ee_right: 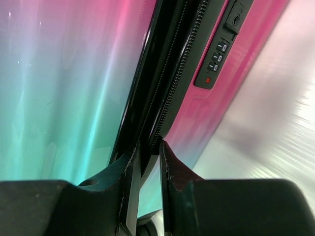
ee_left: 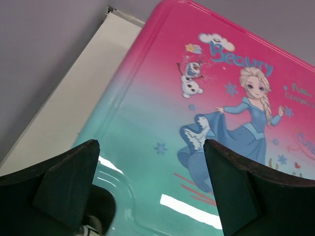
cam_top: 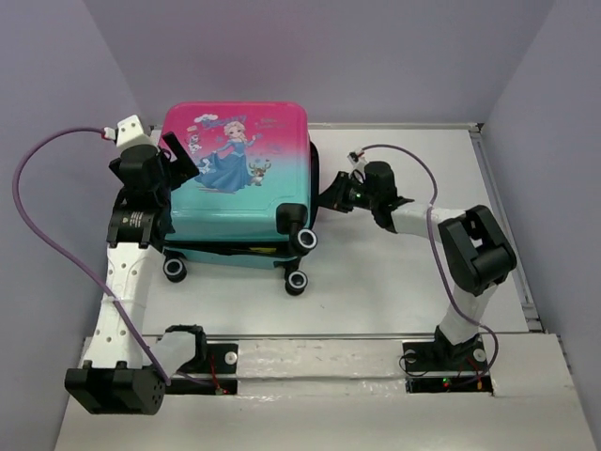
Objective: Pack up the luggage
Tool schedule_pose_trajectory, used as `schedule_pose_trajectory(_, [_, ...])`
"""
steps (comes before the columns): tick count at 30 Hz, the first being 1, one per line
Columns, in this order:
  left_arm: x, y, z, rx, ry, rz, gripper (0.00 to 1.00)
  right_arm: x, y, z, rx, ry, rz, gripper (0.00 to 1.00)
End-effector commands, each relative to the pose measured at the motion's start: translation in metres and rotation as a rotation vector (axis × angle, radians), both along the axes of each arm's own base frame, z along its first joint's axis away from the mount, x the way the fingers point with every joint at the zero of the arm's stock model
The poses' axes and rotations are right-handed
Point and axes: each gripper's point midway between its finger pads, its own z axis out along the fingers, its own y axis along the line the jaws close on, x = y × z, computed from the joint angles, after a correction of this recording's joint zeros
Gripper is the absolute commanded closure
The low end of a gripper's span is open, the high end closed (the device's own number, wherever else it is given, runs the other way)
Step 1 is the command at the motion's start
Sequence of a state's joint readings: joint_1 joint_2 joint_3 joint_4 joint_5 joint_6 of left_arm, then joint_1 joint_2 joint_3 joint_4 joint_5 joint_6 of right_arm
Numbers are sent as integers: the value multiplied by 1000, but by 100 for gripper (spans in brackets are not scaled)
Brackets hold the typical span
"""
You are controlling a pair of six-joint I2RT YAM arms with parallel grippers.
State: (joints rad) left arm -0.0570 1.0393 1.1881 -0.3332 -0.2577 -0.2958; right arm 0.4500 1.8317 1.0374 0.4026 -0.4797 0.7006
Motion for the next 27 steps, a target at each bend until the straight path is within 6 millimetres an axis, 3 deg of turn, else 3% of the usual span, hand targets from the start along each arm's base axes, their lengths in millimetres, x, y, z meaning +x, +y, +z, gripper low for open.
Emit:
schedule_pose_trajectory(1, [3,9,17,-72,-72,-28,1,22,-86,-6,-152,-41,-115,93])
schedule_pose_trajectory(2, [5,11,18,-78,-78,-22,1,21,-88,-6,-168,-41,-113,91])
schedule_pose_trajectory(3, [9,12,17,-83,-78,-18,1,22,-95,-3,-183,-39,-124,73])
schedule_pose_trajectory(5, [16,21,12,-80,-62,20,1,20,-102,-1,-200,-51,-134,50])
schedule_pose_trajectory(6, [18,25,15,-88,-70,34,1,20,-106,8,-195,-73,-139,31])
schedule_pose_trajectory(9, [27,34,14,-94,-79,64,1,19,-124,17,-192,-77,-184,25])
schedule_pose_trajectory(11, [34,50,7,-109,-63,103,1,18,-135,32,-194,-105,-230,27])
schedule_pose_trajectory(14, [54,60,-19,-161,-18,112,1,18,-151,42,-229,-121,-305,66])
schedule_pose_trajectory(15, [61,68,-36,-178,17,130,1,17,-155,41,-244,-116,-318,89])
schedule_pose_trajectory(16, [66,70,-44,-197,31,127,1,18,-157,41,-259,-118,-321,93])
schedule_pose_trajectory(20, [84,93,-94,-264,119,173,1,23,-158,35,-280,-98,-323,93])
schedule_pose_trajectory(22, [89,98,-110,-279,153,179,1,26,-157,34,-282,-95,-318,93])
schedule_pose_trajectory(23, [92,93,-116,-297,170,150,1,30,-151,40,-287,-108,-312,93])
schedule_pose_trajectory(26, [97,89,-146,-335,228,142,1,33,-122,28,-357,-109,-269,93])
schedule_pose_trajectory(27, [95,88,-157,-348,248,151,1,38,-109,37,-356,-136,-256,93])
